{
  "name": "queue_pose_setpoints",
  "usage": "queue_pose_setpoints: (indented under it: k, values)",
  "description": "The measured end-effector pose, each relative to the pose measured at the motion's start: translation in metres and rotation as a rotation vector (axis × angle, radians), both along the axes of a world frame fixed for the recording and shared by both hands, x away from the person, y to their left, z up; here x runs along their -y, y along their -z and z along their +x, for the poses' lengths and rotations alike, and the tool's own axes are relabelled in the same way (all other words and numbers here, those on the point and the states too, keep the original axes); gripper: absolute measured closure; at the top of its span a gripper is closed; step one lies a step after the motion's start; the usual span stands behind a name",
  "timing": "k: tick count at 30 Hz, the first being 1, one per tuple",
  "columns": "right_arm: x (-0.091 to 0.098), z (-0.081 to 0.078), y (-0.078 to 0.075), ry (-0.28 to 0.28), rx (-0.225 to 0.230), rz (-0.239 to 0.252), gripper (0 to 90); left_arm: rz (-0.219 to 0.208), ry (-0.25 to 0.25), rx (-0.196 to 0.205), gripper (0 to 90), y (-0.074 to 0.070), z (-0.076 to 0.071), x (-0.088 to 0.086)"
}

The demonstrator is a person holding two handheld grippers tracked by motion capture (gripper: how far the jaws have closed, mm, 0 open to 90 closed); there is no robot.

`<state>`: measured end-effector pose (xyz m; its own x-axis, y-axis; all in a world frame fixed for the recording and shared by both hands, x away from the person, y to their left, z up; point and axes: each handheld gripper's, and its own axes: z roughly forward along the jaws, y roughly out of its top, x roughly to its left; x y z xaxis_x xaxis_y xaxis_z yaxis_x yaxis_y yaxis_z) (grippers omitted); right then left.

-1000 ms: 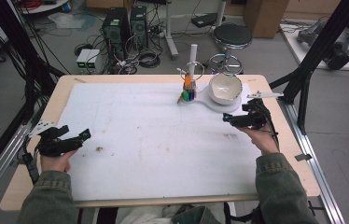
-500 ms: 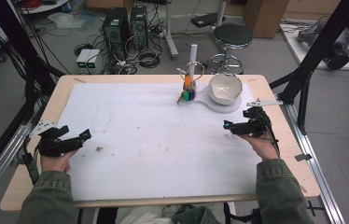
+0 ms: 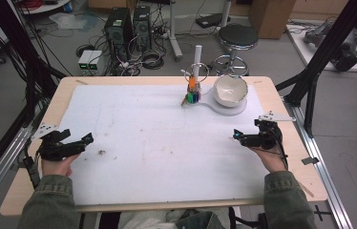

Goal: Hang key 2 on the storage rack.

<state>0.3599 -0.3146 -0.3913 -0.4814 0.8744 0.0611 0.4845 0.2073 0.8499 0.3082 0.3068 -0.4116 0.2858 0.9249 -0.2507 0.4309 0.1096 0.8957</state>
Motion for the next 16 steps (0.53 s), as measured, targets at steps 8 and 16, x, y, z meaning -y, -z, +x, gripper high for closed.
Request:
queue_pose_setpoints:
  k: [8,16]
  values:
    - [0.007,-0.014,0.010,0.039,0.049,0.027,0.7,0.006,0.007,-0.004,1.7,0.000,0.000,0.001]
    - [0.016,-0.024,0.013,0.095,0.079,0.063,0.7,-0.005,0.022,-0.009,1.7,0.002,0.005,0.003]
